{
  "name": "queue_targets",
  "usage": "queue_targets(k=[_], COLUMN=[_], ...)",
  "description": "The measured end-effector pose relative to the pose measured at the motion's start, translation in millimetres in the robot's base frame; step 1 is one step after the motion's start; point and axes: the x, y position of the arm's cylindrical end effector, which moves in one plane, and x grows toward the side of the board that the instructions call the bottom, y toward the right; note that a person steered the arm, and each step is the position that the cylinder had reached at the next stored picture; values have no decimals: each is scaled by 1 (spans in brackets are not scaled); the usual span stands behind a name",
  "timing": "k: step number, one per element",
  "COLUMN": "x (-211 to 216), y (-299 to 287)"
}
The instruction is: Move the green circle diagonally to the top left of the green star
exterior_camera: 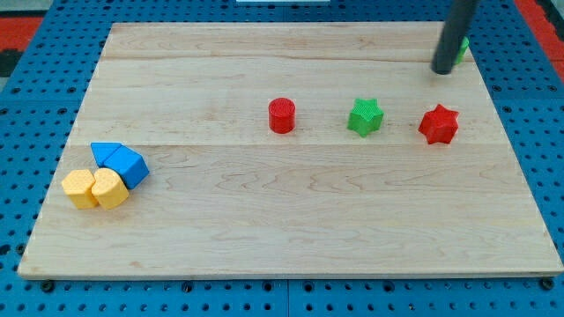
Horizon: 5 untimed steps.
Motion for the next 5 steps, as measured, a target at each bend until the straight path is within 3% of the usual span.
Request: queue_targets(k=[1, 2, 3, 5], x=[-11, -37, -58, -108], y=[77, 39, -53, -30])
